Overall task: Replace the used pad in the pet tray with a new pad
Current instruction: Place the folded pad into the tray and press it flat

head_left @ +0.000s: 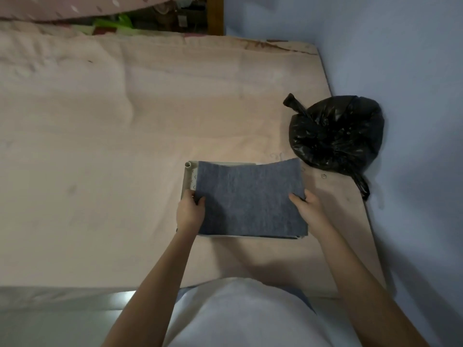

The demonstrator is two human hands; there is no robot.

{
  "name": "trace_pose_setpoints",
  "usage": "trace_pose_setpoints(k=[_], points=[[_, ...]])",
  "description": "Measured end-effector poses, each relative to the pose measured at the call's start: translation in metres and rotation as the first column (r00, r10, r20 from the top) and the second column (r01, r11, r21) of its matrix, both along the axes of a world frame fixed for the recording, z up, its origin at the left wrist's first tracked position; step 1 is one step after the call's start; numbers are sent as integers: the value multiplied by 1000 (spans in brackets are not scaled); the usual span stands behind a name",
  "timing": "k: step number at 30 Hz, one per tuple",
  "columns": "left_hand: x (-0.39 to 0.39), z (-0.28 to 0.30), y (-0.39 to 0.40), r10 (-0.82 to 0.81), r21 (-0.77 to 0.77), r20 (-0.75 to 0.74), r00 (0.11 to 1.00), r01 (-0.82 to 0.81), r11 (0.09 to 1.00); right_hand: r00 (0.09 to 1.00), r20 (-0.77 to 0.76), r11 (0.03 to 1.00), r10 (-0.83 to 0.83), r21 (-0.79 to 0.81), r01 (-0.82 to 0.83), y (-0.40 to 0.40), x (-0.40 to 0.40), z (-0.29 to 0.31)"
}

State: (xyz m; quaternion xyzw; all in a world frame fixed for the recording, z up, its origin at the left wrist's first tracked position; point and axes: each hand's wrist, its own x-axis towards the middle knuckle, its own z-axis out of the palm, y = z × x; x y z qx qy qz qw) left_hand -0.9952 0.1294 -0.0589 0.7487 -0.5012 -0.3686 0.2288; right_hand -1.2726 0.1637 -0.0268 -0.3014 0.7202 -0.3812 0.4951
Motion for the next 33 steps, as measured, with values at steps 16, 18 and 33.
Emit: trace_pose_setpoints(k=[16,18,33], points=[[10,3,6,-70,-73,243,967,90,993,901,-413,988,131,-23,-154,5,20,-20],[9,3,6,-98,-74,308,946,127,989,894,-434,989,109,-46,-143,6,20,-20],[20,7,4,-332,40,576,747,380,924,915,-371,987,160,48,-153,-8,17,-29]])
